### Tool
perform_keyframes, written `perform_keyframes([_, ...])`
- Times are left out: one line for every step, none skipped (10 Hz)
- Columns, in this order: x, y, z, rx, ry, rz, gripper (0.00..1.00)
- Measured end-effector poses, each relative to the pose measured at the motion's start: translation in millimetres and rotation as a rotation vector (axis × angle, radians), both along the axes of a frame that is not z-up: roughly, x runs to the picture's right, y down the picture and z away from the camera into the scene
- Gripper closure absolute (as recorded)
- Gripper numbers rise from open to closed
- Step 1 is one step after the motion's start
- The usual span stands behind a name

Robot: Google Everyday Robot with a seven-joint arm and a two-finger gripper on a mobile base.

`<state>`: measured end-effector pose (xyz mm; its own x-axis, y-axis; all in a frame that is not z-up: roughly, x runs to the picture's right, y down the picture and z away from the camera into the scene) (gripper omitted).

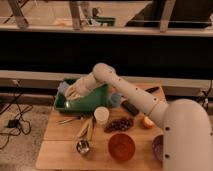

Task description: Wipe tray with sponge

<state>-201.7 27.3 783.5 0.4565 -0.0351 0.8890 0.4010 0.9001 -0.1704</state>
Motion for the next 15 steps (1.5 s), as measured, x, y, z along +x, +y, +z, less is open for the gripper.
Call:
perform_keyframes([3, 3, 6.5, -0.009, 0.006, 0.001, 0.91])
perform_keyframes([4, 9, 12.5, -0.017, 0.01, 0.001, 0.91])
perform_keyframes([5, 20, 22.3, -0.032, 0.013, 0.0, 0.91])
perform_keyframes([6, 32, 32.2, -0.05, 0.015, -0.002, 0.91])
perform_keyframes([7, 38, 37.5, -0.06, 0.017, -0.004, 0.91])
perform_keyframes([6, 42, 40.6, -0.069, 0.016, -0.01, 0.91])
perform_keyframes([3, 42, 42.4, -0.072, 0.015, -0.015, 0.91])
perform_keyframes([-1, 41, 45.3, -0.074, 0.013, -0.022, 0.91])
perform_keyframes([-4, 40, 48.0, -0.077, 0.01, -0.028, 0.91])
perform_keyframes([-8, 40, 50.4, -0.08, 0.008, -0.033, 0.91])
perform_keyframes([-12, 41, 55.0, -0.085, 0.006, -0.04, 0.91])
perform_keyframes([-14, 41, 58.1, -0.089, 0.007, -0.043, 0.91])
perform_keyframes([-15, 43, 61.8, -0.095, 0.01, -0.045, 0.91])
perform_keyframes([-13, 45, 65.4, -0.1, 0.014, -0.046, 0.91])
perform_keyframes([-10, 47, 69.1, -0.108, 0.021, -0.044, 0.91])
